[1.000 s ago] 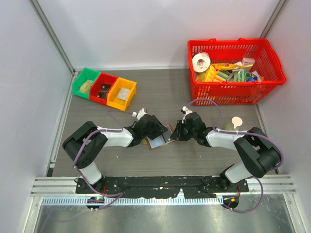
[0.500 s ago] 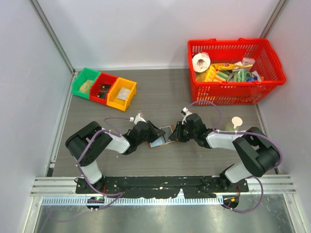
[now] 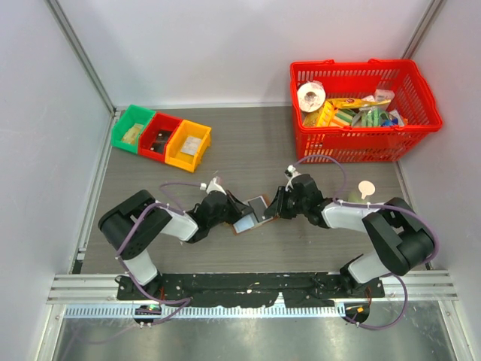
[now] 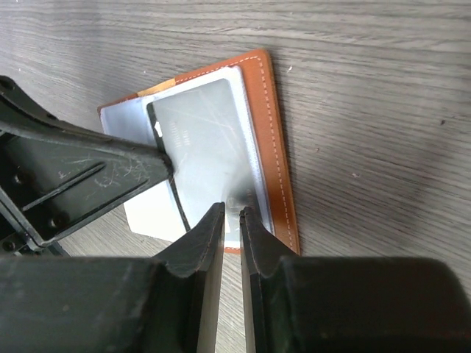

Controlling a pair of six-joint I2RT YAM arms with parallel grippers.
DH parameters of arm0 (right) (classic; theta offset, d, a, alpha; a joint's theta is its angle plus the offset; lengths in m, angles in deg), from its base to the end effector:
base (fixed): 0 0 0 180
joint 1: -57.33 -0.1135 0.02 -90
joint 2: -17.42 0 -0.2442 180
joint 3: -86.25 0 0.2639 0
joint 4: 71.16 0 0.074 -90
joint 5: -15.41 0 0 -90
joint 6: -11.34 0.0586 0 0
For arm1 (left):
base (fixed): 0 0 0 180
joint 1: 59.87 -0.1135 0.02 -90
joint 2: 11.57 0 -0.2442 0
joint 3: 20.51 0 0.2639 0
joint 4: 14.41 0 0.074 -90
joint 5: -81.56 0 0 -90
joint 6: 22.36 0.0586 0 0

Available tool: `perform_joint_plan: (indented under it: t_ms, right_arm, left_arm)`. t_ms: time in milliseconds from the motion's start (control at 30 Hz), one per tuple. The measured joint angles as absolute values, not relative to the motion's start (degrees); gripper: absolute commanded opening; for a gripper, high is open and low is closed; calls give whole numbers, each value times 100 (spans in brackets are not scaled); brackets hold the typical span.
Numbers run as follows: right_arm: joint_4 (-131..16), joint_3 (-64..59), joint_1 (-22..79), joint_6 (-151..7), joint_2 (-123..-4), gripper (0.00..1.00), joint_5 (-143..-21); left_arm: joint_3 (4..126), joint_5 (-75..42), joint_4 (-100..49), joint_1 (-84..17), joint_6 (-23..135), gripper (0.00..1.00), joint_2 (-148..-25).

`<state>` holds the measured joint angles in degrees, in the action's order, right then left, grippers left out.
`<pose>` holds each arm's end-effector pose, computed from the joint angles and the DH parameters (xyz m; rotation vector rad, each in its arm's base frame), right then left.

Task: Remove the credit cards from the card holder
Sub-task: Remove the credit card from the card holder.

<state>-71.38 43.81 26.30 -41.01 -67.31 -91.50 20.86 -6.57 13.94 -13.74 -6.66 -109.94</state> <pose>0.2391 0.1638 0.0919 -0.0202 2.4587 0.9163 0.2201 -0.2262 0.0702 -0.5871 2.2474 -1.1769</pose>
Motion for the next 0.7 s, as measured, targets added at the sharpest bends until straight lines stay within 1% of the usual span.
perform_joint_plan:
  t_ms: [567, 667, 700]
  right_arm:
    - [-7446, 4429, 2875, -4075, -6963, 20, -9522]
    - [-7512, 4431, 2895, -4075, -7011, 19, -9589]
    - [-7523, 4431, 2897, -4075, -7019, 19, -9603]
  left_arm:
    - [1714, -766, 1501, -1387, -526, 0, -10679]
    - [1686, -766, 1508, -1387, -520, 11, -10631]
    - [1681, -766, 1510, -1387, -515, 13, -10631]
